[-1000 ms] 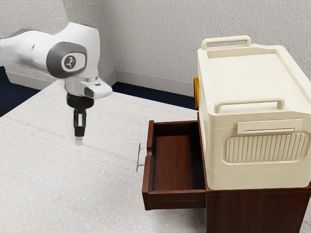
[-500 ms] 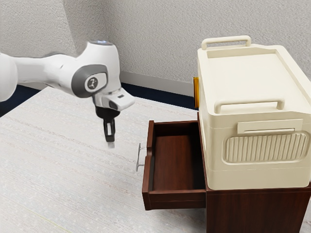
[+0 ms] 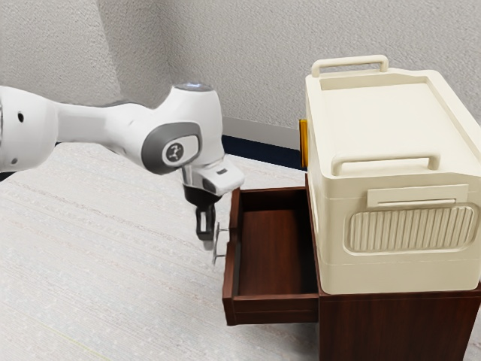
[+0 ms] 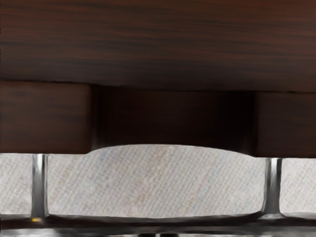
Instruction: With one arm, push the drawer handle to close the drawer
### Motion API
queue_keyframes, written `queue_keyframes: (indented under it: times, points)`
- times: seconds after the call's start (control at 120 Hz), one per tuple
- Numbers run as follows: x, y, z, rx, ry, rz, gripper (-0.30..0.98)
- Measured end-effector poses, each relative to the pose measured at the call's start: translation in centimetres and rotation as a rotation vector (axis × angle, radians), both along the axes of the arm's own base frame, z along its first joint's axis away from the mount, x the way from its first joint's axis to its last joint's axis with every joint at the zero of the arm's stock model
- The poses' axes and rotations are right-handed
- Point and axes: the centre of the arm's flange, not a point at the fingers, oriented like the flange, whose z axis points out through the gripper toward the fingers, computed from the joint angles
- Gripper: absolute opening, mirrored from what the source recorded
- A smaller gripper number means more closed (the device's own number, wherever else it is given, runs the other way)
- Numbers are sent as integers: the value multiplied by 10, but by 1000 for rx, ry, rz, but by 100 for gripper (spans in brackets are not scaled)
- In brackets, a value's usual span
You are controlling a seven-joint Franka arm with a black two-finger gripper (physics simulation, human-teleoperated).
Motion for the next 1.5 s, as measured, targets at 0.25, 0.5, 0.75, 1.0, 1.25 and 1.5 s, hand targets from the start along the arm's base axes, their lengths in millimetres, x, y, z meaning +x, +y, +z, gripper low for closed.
queue_keyframes:
  times: [0.25, 0.5, 0.75, 1.0, 1.25, 1.5]
  points:
    - [9, -25, 8, -28, -35, -40, -10]
    - [18, -64, 5, -73, -45, -95, -10]
    - [42, -81, 8, -128, -90, -93, -10]
    - [50, -111, 4, -176, -132, -107, -10]
    - [51, -120, 10, -188, -175, -128, -10]
    - [-42, 112, 193, 53, -289, 228, -10]
